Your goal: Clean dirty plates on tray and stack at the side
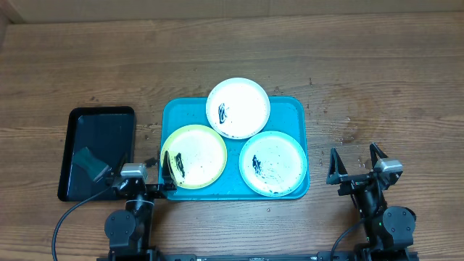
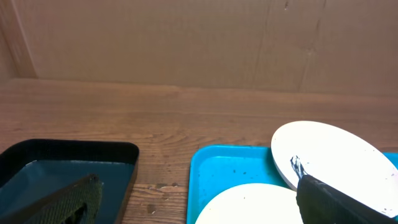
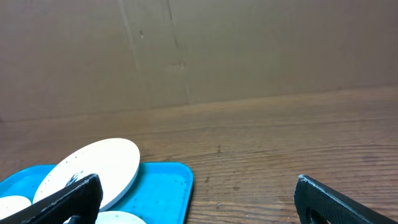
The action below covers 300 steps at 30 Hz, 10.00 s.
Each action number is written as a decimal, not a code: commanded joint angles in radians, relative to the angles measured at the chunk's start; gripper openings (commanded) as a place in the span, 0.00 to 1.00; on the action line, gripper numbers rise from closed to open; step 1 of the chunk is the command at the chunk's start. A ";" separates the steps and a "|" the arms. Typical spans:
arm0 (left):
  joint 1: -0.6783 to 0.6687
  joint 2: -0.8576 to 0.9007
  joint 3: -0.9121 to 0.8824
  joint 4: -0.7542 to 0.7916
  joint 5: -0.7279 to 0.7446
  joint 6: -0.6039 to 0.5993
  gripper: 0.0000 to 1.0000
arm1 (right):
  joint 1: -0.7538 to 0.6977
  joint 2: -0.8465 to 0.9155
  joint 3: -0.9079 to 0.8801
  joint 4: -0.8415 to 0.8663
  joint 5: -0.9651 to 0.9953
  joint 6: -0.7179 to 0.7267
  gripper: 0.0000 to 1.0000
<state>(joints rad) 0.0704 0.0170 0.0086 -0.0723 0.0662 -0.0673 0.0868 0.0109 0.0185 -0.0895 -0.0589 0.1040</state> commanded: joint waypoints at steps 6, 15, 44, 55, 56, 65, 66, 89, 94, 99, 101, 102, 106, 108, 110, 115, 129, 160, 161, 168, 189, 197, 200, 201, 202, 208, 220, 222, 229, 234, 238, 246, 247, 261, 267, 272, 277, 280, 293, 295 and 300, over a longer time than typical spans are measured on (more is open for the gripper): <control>-0.005 -0.013 -0.004 -0.003 -0.014 0.016 1.00 | 0.006 -0.008 -0.010 0.008 0.013 -0.004 1.00; -0.005 -0.013 -0.004 -0.003 -0.014 0.016 1.00 | 0.006 -0.008 -0.010 0.008 0.013 -0.004 1.00; -0.005 -0.013 -0.004 -0.003 -0.014 0.016 1.00 | 0.006 -0.008 -0.010 0.008 0.013 -0.004 1.00; -0.005 -0.013 -0.004 0.189 0.149 -0.105 1.00 | 0.006 -0.008 -0.010 0.008 0.013 -0.004 1.00; -0.005 -0.013 -0.004 0.235 0.177 -0.106 1.00 | 0.006 -0.008 -0.010 0.008 0.013 -0.004 1.00; -0.005 -0.004 0.085 0.513 0.174 0.120 1.00 | 0.006 -0.008 -0.010 0.008 0.013 -0.004 1.00; -0.005 0.007 0.126 0.450 0.129 0.167 1.00 | 0.006 -0.008 -0.010 0.008 0.013 -0.004 1.00; 0.126 1.007 0.973 -0.515 -0.195 -0.142 1.00 | 0.006 -0.008 -0.010 0.008 0.013 -0.004 1.00; 0.285 1.086 0.989 -0.627 -0.173 -0.289 1.00 | 0.006 -0.008 -0.010 0.008 0.013 -0.004 1.00; 0.382 1.176 0.989 -0.694 -0.114 -0.307 1.00 | 0.006 -0.008 -0.010 0.008 0.013 -0.004 1.00; 0.394 1.208 0.988 -0.713 -0.121 -0.307 1.00 | 0.006 -0.008 -0.010 0.008 0.013 -0.004 1.00; 0.402 1.225 0.988 -0.711 -0.122 -0.314 1.00 | 0.006 -0.008 -0.010 0.008 0.013 -0.004 1.00; 0.460 1.294 0.988 -0.677 -0.117 -0.368 1.00 | 0.006 -0.008 -0.010 0.008 0.013 -0.004 1.00; 0.493 1.336 0.988 -0.677 -0.084 -0.414 1.00 | 0.006 -0.008 -0.010 0.008 0.013 -0.004 1.00; 0.515 1.380 0.988 -0.684 -0.045 -0.415 1.00 | 0.006 -0.008 -0.010 0.008 0.013 -0.004 1.00; 0.525 1.498 0.988 -0.672 -0.047 -0.400 1.00 | 0.006 -0.008 -0.010 0.008 0.013 -0.004 1.00; 0.525 1.701 0.988 -0.608 -0.040 -0.401 0.99 | 0.006 -0.008 -0.010 0.008 0.014 -0.004 1.00; 0.525 1.761 0.988 -0.579 -0.129 -0.381 0.66 | 0.006 -0.008 -0.010 0.008 0.013 -0.004 1.00; 0.525 1.761 0.988 -0.565 -0.129 -0.381 0.77 | 0.006 -0.008 -0.010 0.008 0.013 -0.004 1.00; 0.525 1.761 0.988 -0.496 -0.167 -0.381 1.00 | 0.006 -0.008 -0.010 0.008 0.013 -0.004 1.00; 0.525 1.761 0.988 -0.513 -0.129 -0.374 0.85 | 0.006 -0.008 -0.010 0.008 0.013 -0.004 1.00; 0.525 1.761 0.988 -0.447 -0.228 -0.374 1.00 | 0.006 -0.008 -0.010 0.008 0.013 -0.004 1.00; 0.525 1.761 0.988 -0.417 -0.230 -0.374 1.00 | 0.006 -0.008 -0.010 0.008 0.014 -0.004 1.00; 0.525 1.761 0.988 -0.406 -0.230 -0.374 1.00 | 0.006 -0.008 -0.010 0.008 0.013 -0.004 1.00; 0.525 1.761 0.988 -0.396 -0.230 -0.374 1.00 | 0.006 -0.008 -0.010 0.008 0.013 -0.004 1.00; 0.525 1.761 0.988 -0.380 -0.230 -0.374 0.68 | 0.006 -0.008 -0.010 0.008 0.013 -0.003 1.00; 0.525 1.761 0.988 -0.431 -0.190 -0.374 0.12 | 0.006 -0.008 -0.010 0.008 0.013 -0.004 1.00; 0.525 1.761 0.988 -0.456 -0.164 -0.375 0.70 | 0.006 -0.008 -0.010 0.008 0.013 -0.004 1.00; 0.525 1.761 0.988 -0.555 -0.018 -0.375 1.00 | 0.006 -0.008 -0.010 0.008 0.013 -0.004 1.00; 0.525 1.761 0.988 -0.608 0.013 -0.375 0.58 | 0.006 -0.008 -0.010 0.008 0.013 -0.004 1.00; 0.525 1.761 0.988 -0.632 0.013 -0.375 0.15 | 0.006 -0.008 -0.010 0.008 0.013 -0.004 1.00; 0.525 1.761 0.988 -0.616 0.004 -0.374 0.89 | 0.006 -0.008 -0.010 0.008 0.013 -0.004 1.00; 0.525 1.761 0.988 -0.602 0.001 -0.374 1.00 | 0.006 -0.008 -0.010 0.008 0.013 -0.004 1.00; 0.525 1.761 0.988 -0.537 0.002 -0.374 0.78 | 0.006 -0.008 -0.010 0.008 0.013 -0.004 1.00; 0.525 1.761 0.988 -0.557 0.003 -0.374 0.30 | 0.006 -0.008 -0.010 0.008 0.013 -0.004 1.00; 0.525 1.761 0.988 -0.563 0.005 -0.374 0.04 | 0.006 -0.008 -0.010 0.008 0.013 -0.003 1.00; 0.525 1.754 1.002 -0.576 0.005 -0.374 0.04 | 0.006 -0.008 -0.010 0.008 0.013 -0.004 1.00; 0.526 1.743 1.054 -0.626 0.005 -0.373 0.04 | 0.006 -0.008 -0.010 0.008 0.013 -0.004 1.00; 0.525 1.728 1.203 -0.807 -0.023 -0.374 0.19 | 0.006 -0.008 -0.010 0.008 0.013 -0.004 1.00; 0.525 1.728 1.202 -0.813 -0.024 -0.374 0.40 | 0.006 -0.008 -0.010 0.008 0.013 -0.004 1.00; 0.525 1.729 1.188 -0.810 -0.026 -0.374 0.69 | 0.006 -0.008 -0.010 0.008 0.013 -0.004 1.00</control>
<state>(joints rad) 0.5919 1.7615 1.2163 -0.8867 0.0555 -0.4419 0.0868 0.0109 0.0185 -0.0895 -0.0586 0.1040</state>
